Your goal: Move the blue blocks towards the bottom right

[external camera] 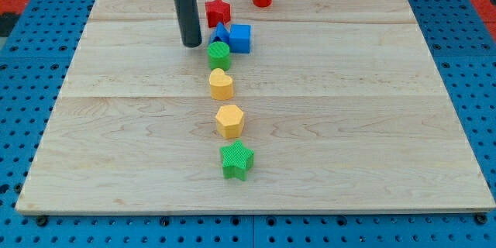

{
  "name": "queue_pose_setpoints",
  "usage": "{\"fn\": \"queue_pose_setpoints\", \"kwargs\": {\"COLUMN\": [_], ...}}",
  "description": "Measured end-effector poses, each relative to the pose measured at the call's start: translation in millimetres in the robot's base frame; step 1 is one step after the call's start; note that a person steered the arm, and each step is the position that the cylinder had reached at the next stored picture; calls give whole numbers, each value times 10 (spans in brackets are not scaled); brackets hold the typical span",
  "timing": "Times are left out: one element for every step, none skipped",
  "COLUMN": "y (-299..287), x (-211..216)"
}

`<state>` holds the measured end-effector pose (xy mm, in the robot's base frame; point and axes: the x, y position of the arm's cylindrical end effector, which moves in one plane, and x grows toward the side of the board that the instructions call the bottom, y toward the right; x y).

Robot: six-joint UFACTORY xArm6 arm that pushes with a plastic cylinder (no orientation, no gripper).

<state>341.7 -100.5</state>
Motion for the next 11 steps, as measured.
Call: {"fn": "queue_pose_setpoints", "kwargs": {"y": [57, 91, 91, 138, 192, 469, 591, 493, 544, 1368, 2245], "x": [-7, -94, -270, -316, -316, -317, -321, -328, -403, -725, -762]}}
